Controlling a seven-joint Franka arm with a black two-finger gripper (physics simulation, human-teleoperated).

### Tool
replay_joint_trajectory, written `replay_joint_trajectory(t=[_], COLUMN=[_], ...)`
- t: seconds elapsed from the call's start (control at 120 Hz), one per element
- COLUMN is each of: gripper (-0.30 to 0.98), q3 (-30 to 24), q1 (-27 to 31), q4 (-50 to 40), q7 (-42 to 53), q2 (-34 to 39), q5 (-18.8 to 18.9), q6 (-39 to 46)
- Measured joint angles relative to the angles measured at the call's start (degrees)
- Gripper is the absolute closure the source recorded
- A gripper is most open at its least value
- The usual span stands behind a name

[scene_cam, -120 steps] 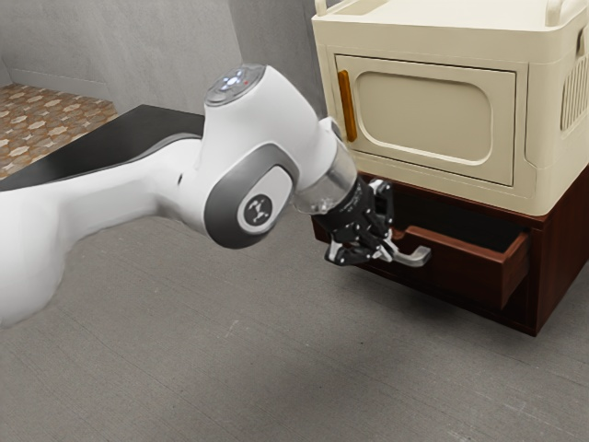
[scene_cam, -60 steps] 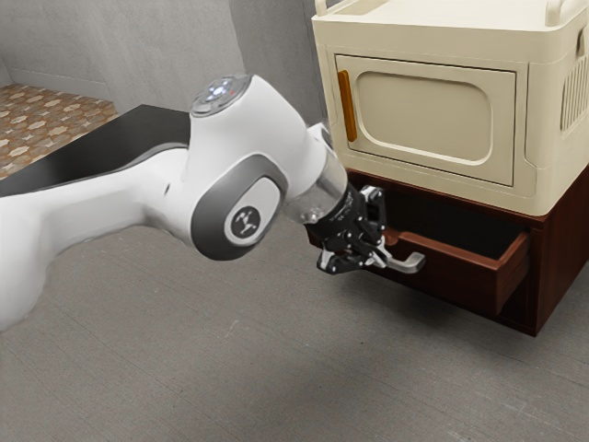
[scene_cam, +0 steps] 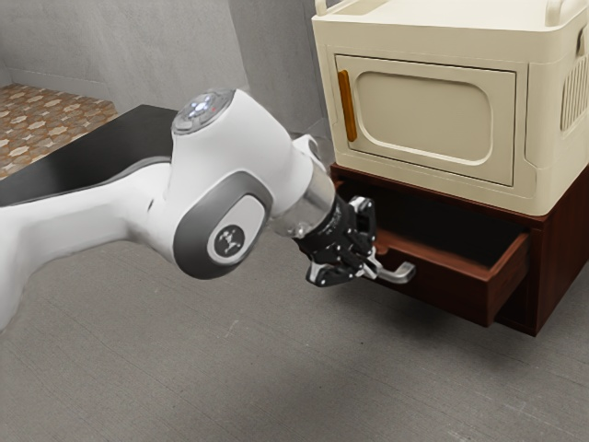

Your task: Pull the drawer handle with one arm to open the drawer

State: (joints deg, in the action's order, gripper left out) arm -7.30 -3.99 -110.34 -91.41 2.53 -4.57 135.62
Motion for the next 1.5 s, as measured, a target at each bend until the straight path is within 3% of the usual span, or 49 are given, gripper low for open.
replay_joint_trajectory(t=[1.5], gripper=[0.79], q3=[-0.4], q1=[0.3], q4=[-15.5], q7=[0.1], q2=[13.5], q5=[-2.2], q6=[3.8])
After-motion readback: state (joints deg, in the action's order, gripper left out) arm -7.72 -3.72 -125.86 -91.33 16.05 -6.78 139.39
